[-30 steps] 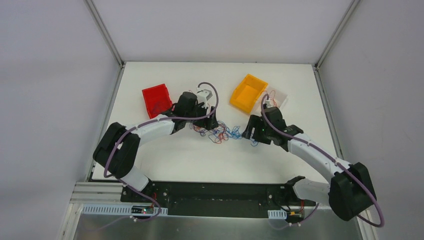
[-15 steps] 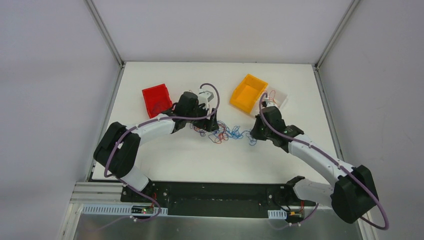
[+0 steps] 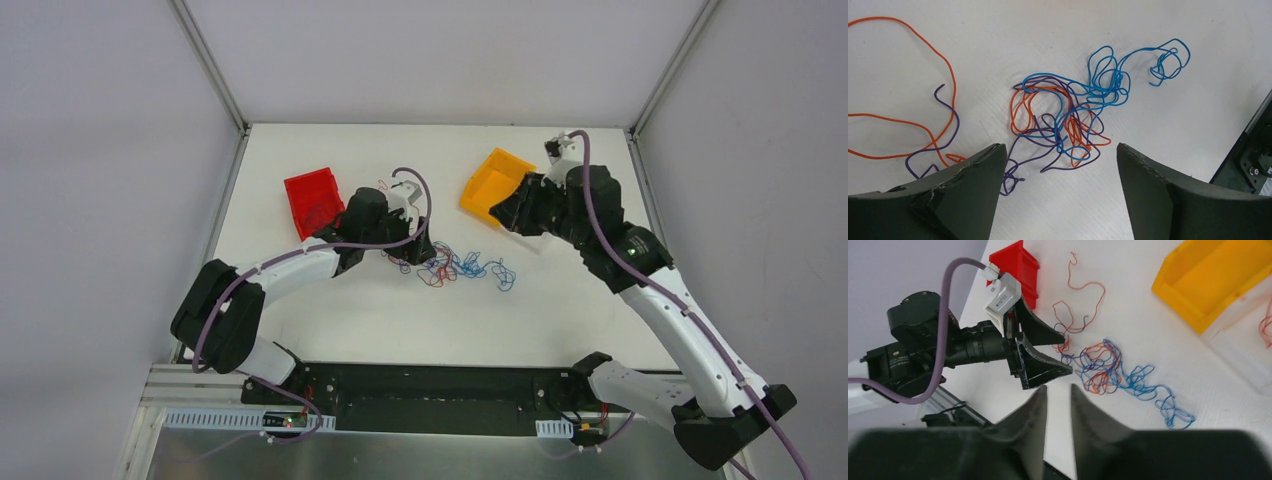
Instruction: Untangle the cables
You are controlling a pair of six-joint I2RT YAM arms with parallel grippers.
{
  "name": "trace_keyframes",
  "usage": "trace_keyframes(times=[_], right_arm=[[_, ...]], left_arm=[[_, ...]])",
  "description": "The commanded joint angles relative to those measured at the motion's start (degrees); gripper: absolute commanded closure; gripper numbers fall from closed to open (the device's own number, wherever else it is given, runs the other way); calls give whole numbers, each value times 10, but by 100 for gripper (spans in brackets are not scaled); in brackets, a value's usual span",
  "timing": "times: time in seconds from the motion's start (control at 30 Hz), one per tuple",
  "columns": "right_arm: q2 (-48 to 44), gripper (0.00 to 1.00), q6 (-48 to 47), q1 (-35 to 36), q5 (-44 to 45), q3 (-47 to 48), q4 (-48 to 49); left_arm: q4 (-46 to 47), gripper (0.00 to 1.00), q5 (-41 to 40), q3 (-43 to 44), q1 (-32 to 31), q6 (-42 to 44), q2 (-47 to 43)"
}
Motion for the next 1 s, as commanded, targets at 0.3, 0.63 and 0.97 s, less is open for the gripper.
trace_keyframes(times=[0.3,0.63,0.97], right_arm=[[93,21,5,4,111,-64,-48],[195,29,6,12,153,-118,13],[262,42,4,21,197,-116,38]], left_arm=[[50,17,-20,-25,-3,9,-55],[57,17,-35,-34,-3,9,-70],[46,20,-41,-29,-3,10,-70]])
